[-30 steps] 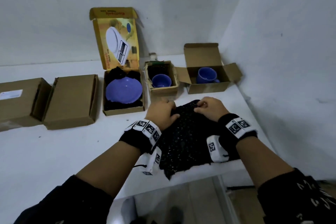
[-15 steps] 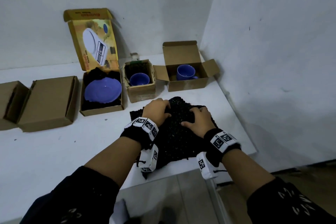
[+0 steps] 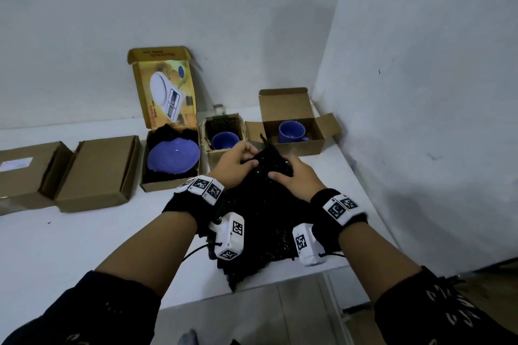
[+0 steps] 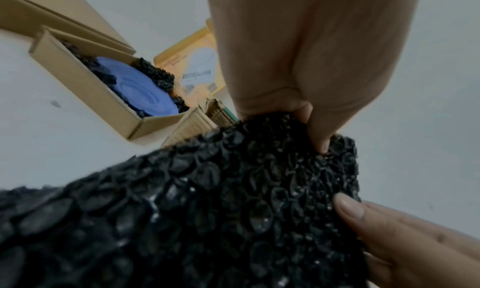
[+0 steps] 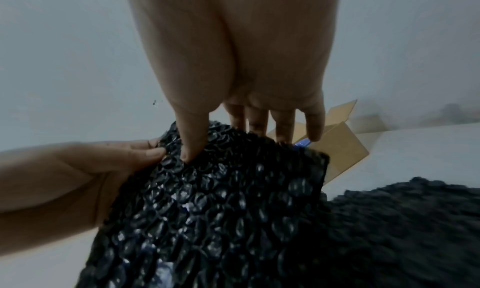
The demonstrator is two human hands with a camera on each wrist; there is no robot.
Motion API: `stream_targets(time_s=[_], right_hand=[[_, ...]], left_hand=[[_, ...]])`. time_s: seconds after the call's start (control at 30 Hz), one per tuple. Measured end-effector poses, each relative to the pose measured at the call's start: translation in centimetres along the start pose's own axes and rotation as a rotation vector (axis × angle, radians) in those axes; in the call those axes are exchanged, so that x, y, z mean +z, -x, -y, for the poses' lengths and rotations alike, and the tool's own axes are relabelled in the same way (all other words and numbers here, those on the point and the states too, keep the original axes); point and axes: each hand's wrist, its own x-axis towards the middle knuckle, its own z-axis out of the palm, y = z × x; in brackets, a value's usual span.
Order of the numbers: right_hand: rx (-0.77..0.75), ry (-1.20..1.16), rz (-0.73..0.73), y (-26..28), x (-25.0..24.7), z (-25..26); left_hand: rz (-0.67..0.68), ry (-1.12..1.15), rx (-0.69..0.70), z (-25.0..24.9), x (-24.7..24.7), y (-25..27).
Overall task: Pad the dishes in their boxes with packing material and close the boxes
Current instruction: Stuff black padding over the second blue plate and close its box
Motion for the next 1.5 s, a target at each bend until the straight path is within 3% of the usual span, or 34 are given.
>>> stream_targets(time_s=[0.1, 0.27, 0.37, 0.5, 0.6, 0.77, 0.9, 1.03, 1.2, 1.4, 1.5], right_hand=[[-0.105, -0.092, 0.057, -0.2, -0.2, 2.6], [-0.267, -0.018, 0.131, -1.0, 0.5, 7.9], [-0.334, -0.015, 0.154, -1.8, 1.3, 11.1], [-0.373, -0.044, -0.073, -3.9, 3.6, 13.9], [-0.281, -0.223, -0.173, -4.7, 5.3, 15.3], [-0.046, -0.449, -0.004, -6.2, 9.3, 16.7], [-0.011, -0.555, -0.050, -8.1, 13.0, 18.2], [-0.049, -0.533, -0.188, -9.7, 15.1, 19.4], [-0.079, -0.311, -0.057, -10.6, 17.0, 18.6], [-0.264, -0.090, -0.235, -13.1, 17.2, 19.5], [-0.229, 0.020, -0.242, -14.1, 18.0, 18.5]], left_hand=[[0.038, 0.130, -0.001, 0.5, -2.0, 0.5], [-0.230, -0.113, 0.151, 2.1, -6.4, 1.0], [-0.203, -0.079, 0.097, 1.8, -9.2, 1.7], [-0.164, 0.073, 0.032, 2.3, -12.7, 2.5], [-0.266, 0.152, 0.015, 3.0, -15.5, 2.7], [-0.381, 0.277, -0.018, 4.5, -19.9, 2.3], [-0.375, 0.339, -0.065, 6.5, -22.5, 1.9], [-0.333, 0.200, -0.159, 9.1, -24.2, 1.5], [-0.388, 0.211, -0.122, 11.3, -24.8, 0.4], [-0.406, 0.154, 0.032, 13.0, -25.2, -2.1], [-0.383, 0.067, -0.002, 14.3, -25.0, -3.6]])
